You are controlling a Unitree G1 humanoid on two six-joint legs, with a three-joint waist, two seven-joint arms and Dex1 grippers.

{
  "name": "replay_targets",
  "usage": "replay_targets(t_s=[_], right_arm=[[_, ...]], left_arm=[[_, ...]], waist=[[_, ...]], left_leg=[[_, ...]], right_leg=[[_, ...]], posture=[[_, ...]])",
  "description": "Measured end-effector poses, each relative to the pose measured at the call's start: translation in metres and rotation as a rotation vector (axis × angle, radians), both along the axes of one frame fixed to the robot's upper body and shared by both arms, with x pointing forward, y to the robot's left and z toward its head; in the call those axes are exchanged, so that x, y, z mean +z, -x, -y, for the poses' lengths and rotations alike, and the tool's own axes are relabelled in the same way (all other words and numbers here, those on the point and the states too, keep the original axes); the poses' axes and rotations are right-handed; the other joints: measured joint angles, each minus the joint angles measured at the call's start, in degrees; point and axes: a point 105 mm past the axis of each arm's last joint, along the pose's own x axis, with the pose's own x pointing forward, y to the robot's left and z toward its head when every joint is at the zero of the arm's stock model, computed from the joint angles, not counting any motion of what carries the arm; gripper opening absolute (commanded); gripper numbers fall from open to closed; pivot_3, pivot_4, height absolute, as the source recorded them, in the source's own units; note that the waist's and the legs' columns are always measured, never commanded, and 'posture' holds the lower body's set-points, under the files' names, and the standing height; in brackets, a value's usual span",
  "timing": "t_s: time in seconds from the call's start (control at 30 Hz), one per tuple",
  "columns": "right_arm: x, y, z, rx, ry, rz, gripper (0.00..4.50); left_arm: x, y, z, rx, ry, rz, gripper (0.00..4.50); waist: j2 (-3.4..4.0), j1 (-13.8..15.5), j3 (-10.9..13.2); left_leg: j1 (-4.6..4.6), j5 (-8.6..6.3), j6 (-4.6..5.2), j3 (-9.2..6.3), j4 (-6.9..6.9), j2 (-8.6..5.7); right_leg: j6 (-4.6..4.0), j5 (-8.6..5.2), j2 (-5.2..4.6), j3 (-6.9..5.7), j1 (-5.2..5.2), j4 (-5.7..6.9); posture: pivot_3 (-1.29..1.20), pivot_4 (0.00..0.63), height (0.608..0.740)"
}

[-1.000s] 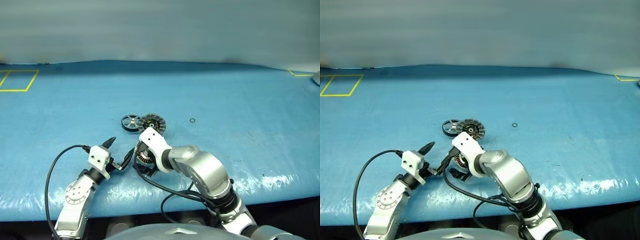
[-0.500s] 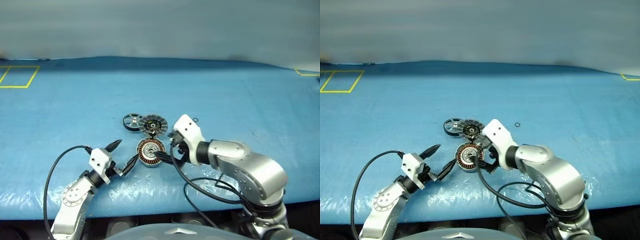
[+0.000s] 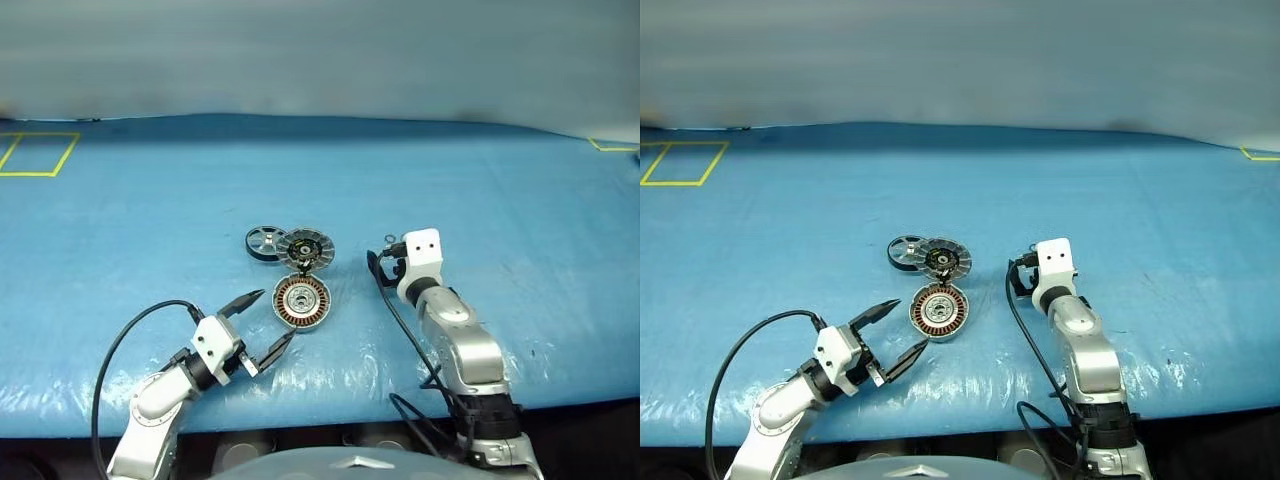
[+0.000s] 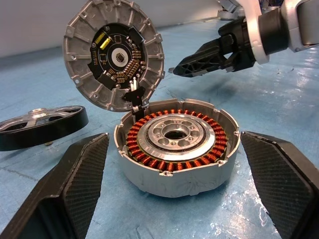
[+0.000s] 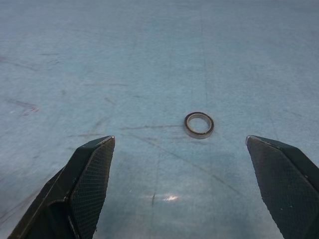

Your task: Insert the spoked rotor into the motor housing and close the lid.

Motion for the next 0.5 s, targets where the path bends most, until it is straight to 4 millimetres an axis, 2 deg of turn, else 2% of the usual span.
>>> replay_targets(t_s=[0.3,0.4,0.5], right_arm=[[-0.013,-0.035,-0.002,-0.055,-0.001,0.021,4.43],[-0.017,-0.04,-0.004,-0.054,-0.018,0.01,3.87],[-0.019,-0.041,-0.009,-0.048,-0.051,0.004,2.85]], left_arm=[[-0.003,0.0,0.0,0.081,0.021,-0.003,4.5],[-0.005,0.001,-0.001,0.104,0.023,-0.007,4.5],[-0.004,0.001,-0.001,0.116,0.025,0.0,4.5]], waist=[[0.01,-0.09,0.0],[0.01,-0.12,0.0],[0.0,-0.13,-0.03]], left_leg=[[0.23,0.0,0.01,0.08,0.0,0.05],[0.46,0.0,0.01,0.13,-0.02,0.07],[0.59,0.0,0.02,0.15,-0.02,0.07]], right_leg=[[0.02,0.02,0.03,0.06,0.18,0.05],[-0.01,0.01,0.0,0.09,0.36,0.08],[-0.18,-0.08,-0.02,0.09,0.45,0.13]], posture=[[0.0,0.15,0.74],[0.0,0.15,0.74],[0.0,0.15,0.74]])
